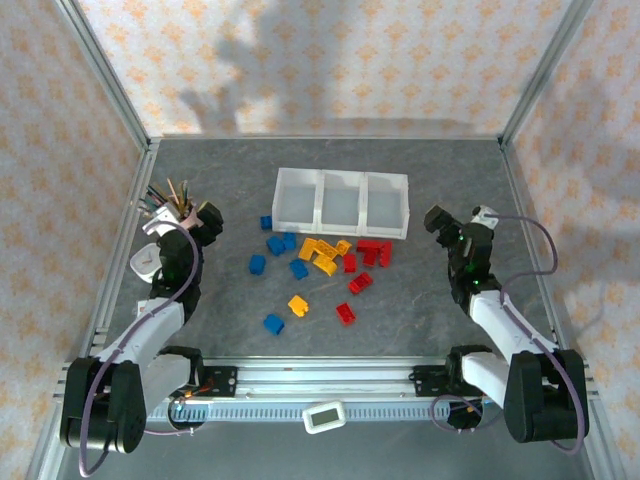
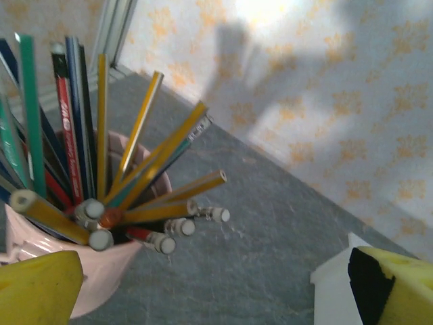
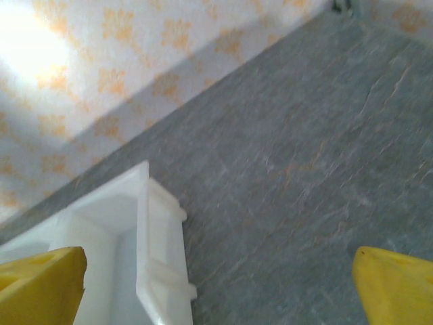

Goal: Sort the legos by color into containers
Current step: Pick up the lego from the middle-left of the table.

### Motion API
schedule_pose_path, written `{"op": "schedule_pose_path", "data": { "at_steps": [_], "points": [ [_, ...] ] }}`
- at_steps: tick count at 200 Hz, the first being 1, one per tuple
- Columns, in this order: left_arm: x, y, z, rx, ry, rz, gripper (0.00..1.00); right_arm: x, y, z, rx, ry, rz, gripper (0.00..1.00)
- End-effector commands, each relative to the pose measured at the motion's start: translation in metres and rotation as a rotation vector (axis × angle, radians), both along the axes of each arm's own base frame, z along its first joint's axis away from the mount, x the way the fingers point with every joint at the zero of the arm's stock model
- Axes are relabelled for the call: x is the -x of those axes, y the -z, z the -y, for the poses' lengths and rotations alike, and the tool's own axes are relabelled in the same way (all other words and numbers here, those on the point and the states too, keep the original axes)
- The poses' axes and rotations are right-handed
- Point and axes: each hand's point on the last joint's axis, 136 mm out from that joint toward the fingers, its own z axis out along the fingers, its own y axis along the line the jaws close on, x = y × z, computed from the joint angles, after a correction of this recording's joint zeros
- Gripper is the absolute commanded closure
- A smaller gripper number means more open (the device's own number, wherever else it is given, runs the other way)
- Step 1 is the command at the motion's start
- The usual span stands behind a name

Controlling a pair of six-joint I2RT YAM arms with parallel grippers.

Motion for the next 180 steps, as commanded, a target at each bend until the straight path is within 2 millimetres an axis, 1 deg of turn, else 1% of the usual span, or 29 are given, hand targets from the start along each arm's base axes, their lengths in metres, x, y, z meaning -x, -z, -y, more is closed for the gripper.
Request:
{"op": "schedule_pose_path", "data": {
  "at_steps": [1, 13, 27, 47, 74, 97, 125, 131, 136, 139, 157, 180],
  "points": [
    [0.002, 0.010, 0.016, 0.086, 0.080, -0.089, 0.01, -0.001, -0.003, -0.024, -0.043, -0.100, -0.035, 0.00],
    [0.004, 0.014, 0.026, 0.101, 0.129, -0.124, 0.01, 0.000, 0.002, -0.033, -0.041, -0.125, -0.057, 0.00],
    [0.009, 0.020, 0.038, 0.105, 0.170, -0.173, 0.01, 0.002, 0.004, -0.049, -0.043, -0.182, -0.075, 0.00],
    [0.016, 0.030, 0.059, 0.096, 0.227, -0.243, 0.01, 0.005, 0.011, -0.067, -0.050, -0.229, -0.118, 0.00],
    [0.026, 0.050, 0.084, 0.075, 0.296, -0.376, 0.01, 0.012, 0.022, -0.094, -0.033, -0.300, -0.187, 0.00],
    [0.034, 0.067, 0.102, 0.048, 0.344, -0.481, 0.01, 0.021, 0.030, -0.122, -0.005, -0.361, -0.246, 0.00],
    [0.039, 0.087, 0.108, -0.008, 0.335, -0.568, 0.01, 0.034, 0.040, -0.154, -0.004, -0.427, -0.289, 0.00],
    [0.038, 0.091, 0.108, -0.012, 0.335, -0.586, 0.01, 0.036, 0.041, -0.162, -0.008, -0.446, -0.296, 0.00],
    [0.038, 0.095, 0.109, -0.013, 0.336, -0.601, 0.01, 0.038, 0.038, -0.167, -0.013, -0.456, -0.292, 0.00],
    [0.037, 0.097, 0.109, -0.015, 0.337, -0.608, 0.01, 0.039, 0.045, -0.171, -0.006, -0.462, -0.315, 0.00],
    [0.034, 0.106, 0.119, -0.029, 0.378, -0.648, 0.02, 0.045, 0.048, -0.190, 0.010, -0.499, -0.327, 0.00],
    [0.033, 0.120, 0.126, -0.071, 0.397, -0.702, 0.04, 0.049, 0.051, -0.207, 0.031, -0.524, -0.340, 0.00]
  ]
}}
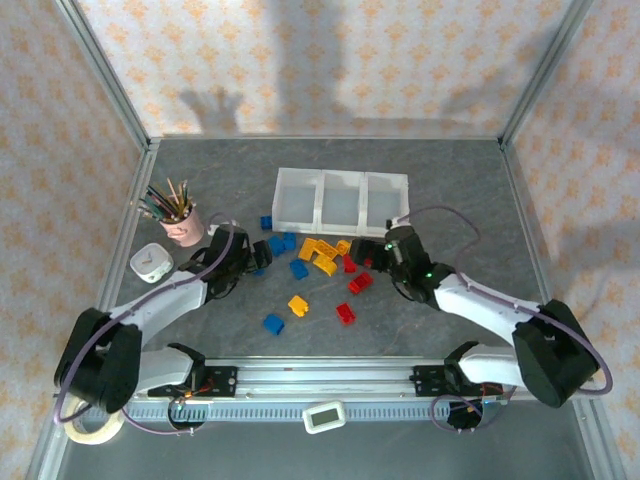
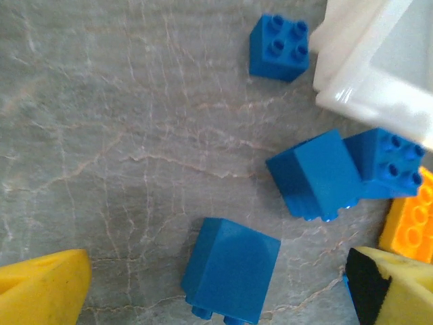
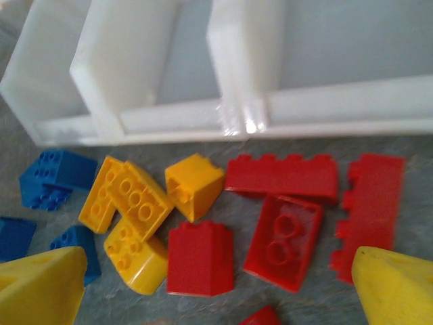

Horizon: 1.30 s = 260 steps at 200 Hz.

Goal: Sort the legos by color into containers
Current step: Pick up the lego from the middle-left of the table.

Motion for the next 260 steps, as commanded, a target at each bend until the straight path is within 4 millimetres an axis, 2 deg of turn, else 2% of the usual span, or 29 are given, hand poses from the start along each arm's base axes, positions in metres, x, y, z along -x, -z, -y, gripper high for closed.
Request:
{"op": "schedule_pose_path", "data": {
  "at_steps": [1, 41, 90, 123, 153, 188, 221, 260],
  "points": [
    [-0.004, 0.003, 0.006, -0.057, 0.033, -0.029, 0.05, -0.003, -0.005, -0.010, 0.015, 0.023, 0.005, 0.00],
    [-0.005, 0.025, 0.003, -0.147, 0.035, -0.097, 0.11, -0.002, -0.003, -0.029, 0.036, -0.010, 0.001, 0.00],
    [-0.013, 0.035, 0.000, -0.196, 0.033, -0.112, 0.24, -0.004, -0.003, -0.045, 0.052, -0.039, -0.001, 0.00],
    [-0.018, 0.037, 0.002, -0.202, 0.036, -0.108, 0.35, -0.006, -0.003, -0.049, 0.052, -0.048, 0.003, 0.00],
    [-0.017, 0.038, 0.004, -0.195, 0.047, -0.108, 0.50, -0.007, -0.003, -0.050, 0.057, -0.051, 0.008, 0.00],
    [-0.015, 0.035, 0.005, -0.191, 0.060, -0.100, 0.67, -0.008, -0.005, -0.051, 0.055, -0.052, 0.010, 0.00],
    [-0.012, 0.030, 0.005, -0.184, 0.067, -0.096, 0.79, -0.010, -0.009, -0.053, 0.043, -0.052, 0.017, 0.00],
    [-0.014, 0.003, 0.008, -0.162, 0.073, -0.053, 0.86, -0.016, -0.023, -0.053, 0.051, -0.039, 0.044, 0.00]
  ]
}}
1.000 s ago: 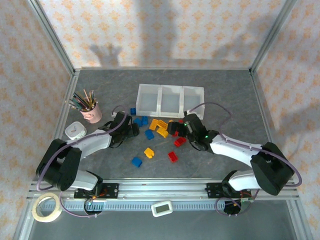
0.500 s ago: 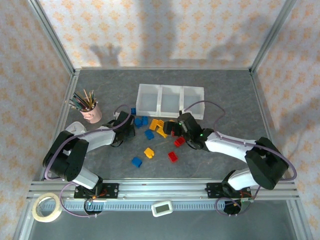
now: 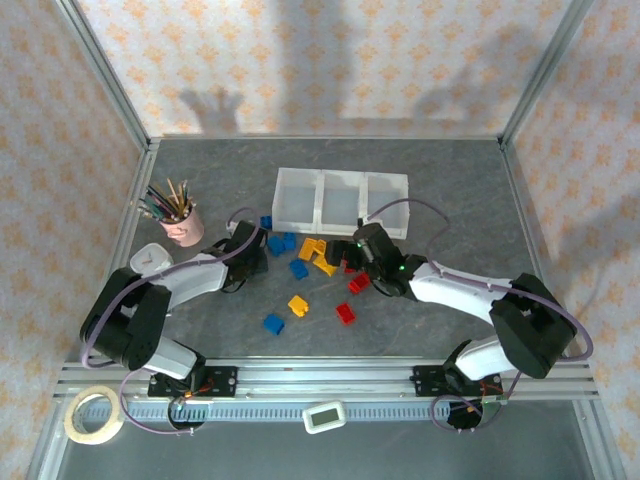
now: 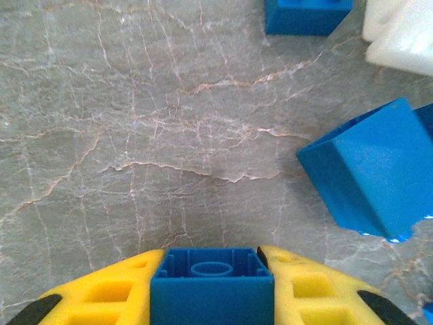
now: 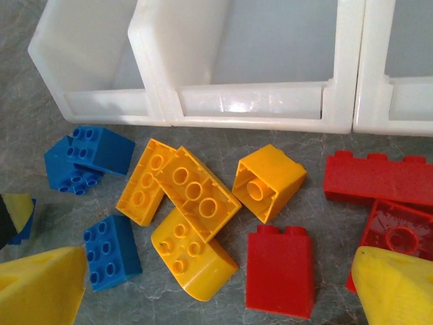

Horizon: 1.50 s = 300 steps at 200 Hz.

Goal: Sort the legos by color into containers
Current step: Pick up the lego from the middle-left of the table, then place the lego in the container.

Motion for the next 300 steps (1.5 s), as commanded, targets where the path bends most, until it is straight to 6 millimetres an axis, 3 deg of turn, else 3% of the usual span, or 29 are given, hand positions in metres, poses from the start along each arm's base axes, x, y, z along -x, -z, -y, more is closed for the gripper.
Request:
{"op": "schedule_pose_path", "data": {
  "at_steps": [1, 68, 114, 141, 214, 221, 249, 267, 300],
  "points": [
    [-0.002, -0.024, 0.004, 0.007, 0.017, 0.034, 0.86, -0.010, -0.020, -0.002, 0.011, 0.020, 0.048, 0.00],
    [-0.043, -0.113, 0.029, 0.111, 0.049, 0.226, 0.89, -0.027, -0.037, 0.000, 0.066, 0.057, 0.105, 0.00],
    [-0.083, -0.131, 0.057, 0.125, 0.075, 0.259, 0.90, -0.041, -0.049, 0.012, 0.061, 0.109, 0.144, 0.00],
    [-0.110, -0.131, 0.069, 0.099, 0.069, 0.266, 0.91, -0.051, -0.052, 0.019, 0.046, 0.125, 0.148, 0.00],
    [-0.175, -0.106, 0.089, 0.016, 0.054, 0.246, 0.91, -0.064, -0.049, 0.030, 0.067, 0.136, 0.148, 0.00],
    [-0.181, -0.091, 0.087, -0.017, 0.045, 0.221, 0.90, -0.065, -0.049, 0.031, 0.067, 0.136, 0.149, 0.00],
    [-0.198, -0.072, 0.083, -0.094, 0.021, 0.202, 0.89, -0.067, -0.051, 0.031, 0.067, 0.137, 0.149, 0.00],
    [-0.205, -0.059, 0.086, -0.114, 0.025, 0.181, 0.84, -0.068, -0.053, 0.030, 0.067, 0.132, 0.151, 0.00],
    [-0.213, -0.052, 0.092, -0.109, 0.043, 0.175, 0.63, -0.070, -0.059, 0.029, 0.074, 0.125, 0.161, 0.00]
  ]
}}
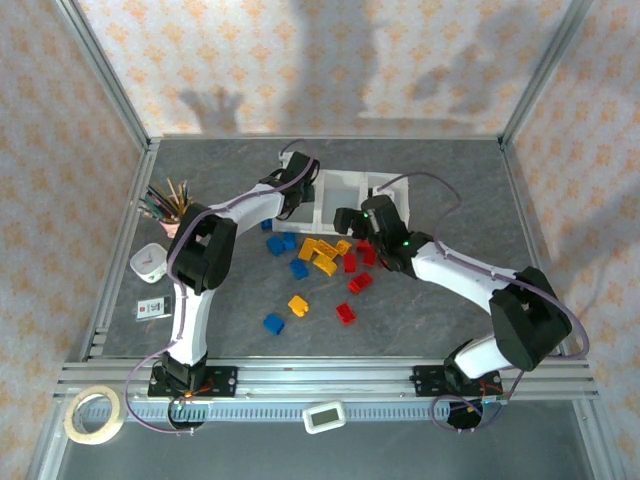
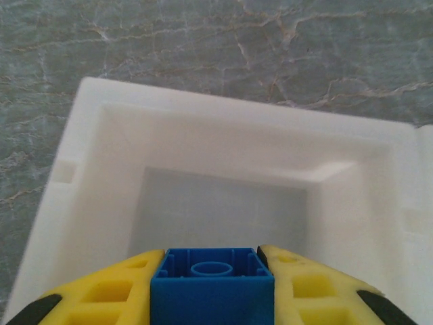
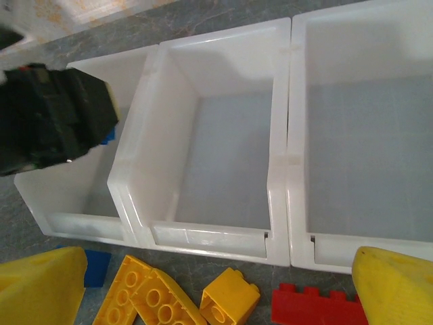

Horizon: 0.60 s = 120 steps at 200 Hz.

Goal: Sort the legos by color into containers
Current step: Place the lego in the container.

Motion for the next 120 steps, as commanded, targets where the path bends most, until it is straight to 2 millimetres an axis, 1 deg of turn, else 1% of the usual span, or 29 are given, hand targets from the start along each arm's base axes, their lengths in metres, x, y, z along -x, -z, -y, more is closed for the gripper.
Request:
{"op": "schedule_pose_path", "data": {
  "at_steps": [1, 11, 40, 69, 95, 106, 110, 112, 115, 119, 120],
  "points": [
    [-0.005, -0.010, -0.001, -0.040, 0.002, 0.008, 0.63, -0.007, -0.012, -0.001, 0.014, -0.005, 0.024, 0.00],
    [-0.006, -0.012, -0.001, -0.039, 0.006, 0.010, 0.57, -0.007, -0.015, -0.001, 0.014, -0.007, 0.030, 0.00],
    [-0.007, -0.023, 0.001, -0.030, 0.014, 0.024, 0.47, -0.007, -0.025, -0.003, 0.014, -0.027, 0.046, 0.00],
    [-0.003, -0.044, 0.005, 0.010, 0.034, 0.039, 0.44, -0.003, -0.030, -0.005, 0.009, -0.054, 0.049, 0.00],
    [0.013, -0.068, 0.005, 0.063, 0.054, 0.063, 0.43, 0.005, -0.031, -0.010, -0.006, -0.101, 0.030, 0.00],
    [0.023, -0.077, 0.004, 0.087, 0.065, 0.077, 0.42, 0.009, -0.028, -0.010, -0.009, -0.112, 0.019, 0.00],
    [0.027, -0.074, 0.004, 0.093, 0.068, 0.070, 0.42, 0.011, -0.028, -0.011, -0.013, -0.116, 0.017, 0.00],
    [0.030, -0.083, 0.003, 0.104, 0.069, 0.086, 0.42, 0.011, -0.027, -0.011, -0.014, -0.118, 0.014, 0.00],
    [0.034, -0.088, 0.002, 0.112, 0.069, 0.094, 0.42, 0.013, -0.026, -0.011, -0.015, -0.121, 0.012, 0.00],
    [0.038, -0.086, 0.000, 0.114, 0.068, 0.089, 0.41, 0.014, -0.025, -0.011, -0.017, -0.123, 0.008, 0.00],
    [0.040, -0.088, 0.000, 0.117, 0.068, 0.093, 0.41, 0.014, -0.025, -0.011, -0.018, -0.123, 0.007, 0.00]
  ]
}}
